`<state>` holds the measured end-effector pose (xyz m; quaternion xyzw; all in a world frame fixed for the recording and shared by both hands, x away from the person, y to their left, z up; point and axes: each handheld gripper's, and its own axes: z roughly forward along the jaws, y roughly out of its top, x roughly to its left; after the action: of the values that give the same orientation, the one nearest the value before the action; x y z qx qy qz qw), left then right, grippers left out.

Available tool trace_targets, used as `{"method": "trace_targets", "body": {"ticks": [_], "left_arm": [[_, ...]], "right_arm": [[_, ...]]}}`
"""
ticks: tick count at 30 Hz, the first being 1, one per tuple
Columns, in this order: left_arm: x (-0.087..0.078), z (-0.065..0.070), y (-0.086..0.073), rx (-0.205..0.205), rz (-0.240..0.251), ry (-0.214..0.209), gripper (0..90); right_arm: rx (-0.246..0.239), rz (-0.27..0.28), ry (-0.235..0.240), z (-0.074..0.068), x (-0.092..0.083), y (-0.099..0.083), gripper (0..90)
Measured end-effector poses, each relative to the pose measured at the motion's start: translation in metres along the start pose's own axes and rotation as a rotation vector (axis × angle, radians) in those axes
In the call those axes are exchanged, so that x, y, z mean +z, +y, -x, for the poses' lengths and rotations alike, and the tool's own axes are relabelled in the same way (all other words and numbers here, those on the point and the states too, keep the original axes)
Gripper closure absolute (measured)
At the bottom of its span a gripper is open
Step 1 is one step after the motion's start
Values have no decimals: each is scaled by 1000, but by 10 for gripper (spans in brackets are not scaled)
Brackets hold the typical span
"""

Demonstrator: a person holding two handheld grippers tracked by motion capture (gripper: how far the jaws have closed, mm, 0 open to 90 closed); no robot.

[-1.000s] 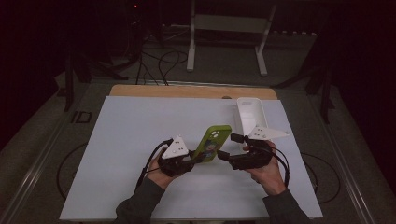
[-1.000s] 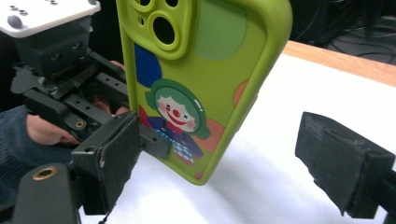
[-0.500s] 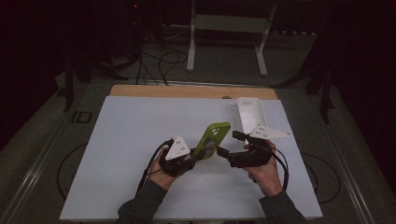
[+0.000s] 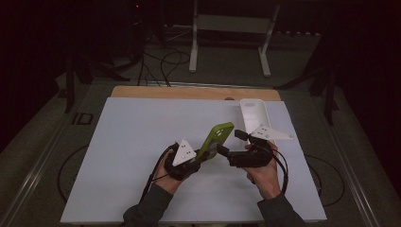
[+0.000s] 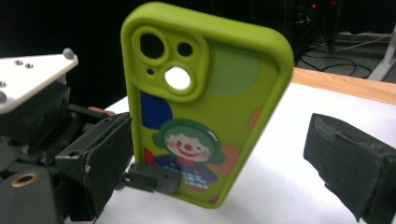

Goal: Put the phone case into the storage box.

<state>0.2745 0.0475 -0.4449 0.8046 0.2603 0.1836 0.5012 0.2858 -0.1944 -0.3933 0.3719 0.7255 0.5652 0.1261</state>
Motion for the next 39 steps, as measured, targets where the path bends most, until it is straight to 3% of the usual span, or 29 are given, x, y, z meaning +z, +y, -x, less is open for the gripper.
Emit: {"method": "trace_targets", "body": {"ticks": [17, 24, 32, 39], "left_arm": [[6, 8, -1, 1, 1, 34, 778], [10, 15, -3, 26, -12, 36, 778], [15, 25, -5, 24, -17, 8, 778], [18, 28, -6, 11, -22, -31, 777]], "right_arm": [[39, 66, -21, -9, 6, 7, 76], [56, 69, -19, -10, 11, 7, 77], [71, 81, -23, -11, 12, 7, 94], [49, 88, -35, -12, 10, 6, 143]]}}
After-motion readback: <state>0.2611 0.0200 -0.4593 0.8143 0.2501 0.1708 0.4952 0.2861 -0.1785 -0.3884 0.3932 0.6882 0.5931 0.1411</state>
